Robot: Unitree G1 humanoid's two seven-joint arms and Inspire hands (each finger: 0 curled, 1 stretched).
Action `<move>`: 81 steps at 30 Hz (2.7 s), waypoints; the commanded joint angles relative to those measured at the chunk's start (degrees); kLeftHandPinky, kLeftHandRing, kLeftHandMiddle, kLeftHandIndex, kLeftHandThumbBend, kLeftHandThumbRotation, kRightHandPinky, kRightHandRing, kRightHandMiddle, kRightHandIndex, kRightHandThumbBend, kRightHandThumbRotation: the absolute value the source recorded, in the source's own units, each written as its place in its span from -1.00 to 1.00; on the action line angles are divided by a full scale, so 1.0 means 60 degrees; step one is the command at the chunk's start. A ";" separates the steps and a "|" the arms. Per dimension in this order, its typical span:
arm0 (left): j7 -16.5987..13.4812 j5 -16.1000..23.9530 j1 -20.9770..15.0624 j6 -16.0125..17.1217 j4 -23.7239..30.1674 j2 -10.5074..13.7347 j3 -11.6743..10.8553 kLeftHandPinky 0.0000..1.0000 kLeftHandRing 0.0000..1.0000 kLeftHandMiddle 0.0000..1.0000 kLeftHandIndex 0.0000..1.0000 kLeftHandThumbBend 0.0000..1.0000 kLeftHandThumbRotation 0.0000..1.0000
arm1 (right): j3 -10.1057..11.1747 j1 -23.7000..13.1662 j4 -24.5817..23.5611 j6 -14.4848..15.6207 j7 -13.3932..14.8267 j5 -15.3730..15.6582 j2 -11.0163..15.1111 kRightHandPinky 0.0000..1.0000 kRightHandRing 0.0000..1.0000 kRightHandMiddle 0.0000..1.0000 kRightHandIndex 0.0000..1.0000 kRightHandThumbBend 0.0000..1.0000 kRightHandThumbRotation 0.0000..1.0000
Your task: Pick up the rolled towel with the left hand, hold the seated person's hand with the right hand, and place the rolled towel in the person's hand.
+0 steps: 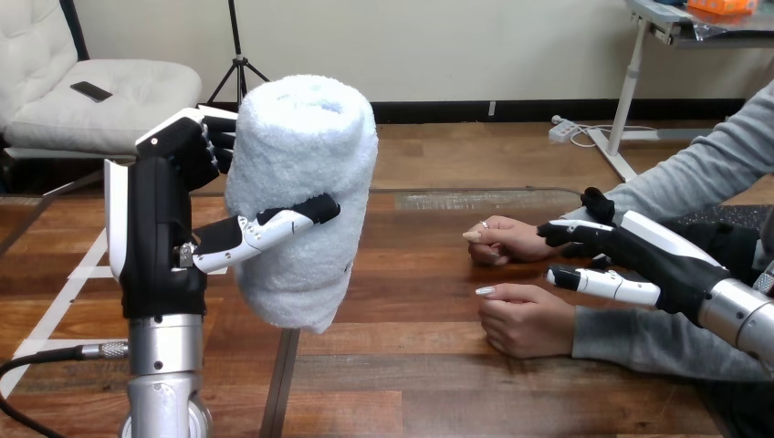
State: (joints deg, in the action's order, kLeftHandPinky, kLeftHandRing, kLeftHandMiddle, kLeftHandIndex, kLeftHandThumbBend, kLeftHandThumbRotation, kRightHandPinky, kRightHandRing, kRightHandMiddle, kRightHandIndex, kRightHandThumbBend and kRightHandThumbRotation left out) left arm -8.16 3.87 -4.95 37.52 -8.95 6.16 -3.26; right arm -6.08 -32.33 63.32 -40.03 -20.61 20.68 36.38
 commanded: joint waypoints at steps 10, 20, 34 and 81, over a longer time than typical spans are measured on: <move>0.0150 -0.0202 -0.0654 0.0281 0.0122 -0.0074 -0.0160 -0.42 -0.35 -0.24 -0.20 0.41 -1.00 | -0.0311 -0.0829 0.0038 0.0286 0.0615 0.0416 0.0401 0.52 0.77 0.81 0.80 1.00 0.40; 0.0063 -0.0045 -0.0549 0.0303 0.0149 -0.0118 -0.0215 -0.42 -0.35 -0.25 -0.20 0.41 -1.00 | -0.0670 -0.0892 0.0143 0.0063 0.1147 0.1048 0.0697 0.50 0.74 0.77 0.76 1.00 0.21; 0.0076 -0.0257 -0.0442 0.0044 0.0248 -0.0204 -0.0269 -0.44 -0.36 -0.25 -0.20 0.42 -1.00 | -0.1022 -0.0954 0.0082 0.0283 0.1067 0.1481 0.0941 0.57 0.76 0.77 0.76 1.00 -0.12; 0.0410 -0.0644 -0.0573 0.0339 -0.0105 -0.0131 -0.0552 -0.43 -0.36 -0.24 -0.18 0.43 -1.00 | -0.1476 -0.0645 -0.0014 0.1051 0.1055 0.1616 0.0691 0.29 0.55 0.70 0.67 1.00 -0.83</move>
State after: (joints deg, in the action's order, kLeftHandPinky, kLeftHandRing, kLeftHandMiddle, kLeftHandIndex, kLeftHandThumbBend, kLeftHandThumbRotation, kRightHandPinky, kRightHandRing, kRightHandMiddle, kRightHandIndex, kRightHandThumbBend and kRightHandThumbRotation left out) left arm -5.75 0.36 -4.92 37.72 -9.33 5.64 -5.71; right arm -14.09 -33.18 64.23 -34.68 -15.62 29.91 40.92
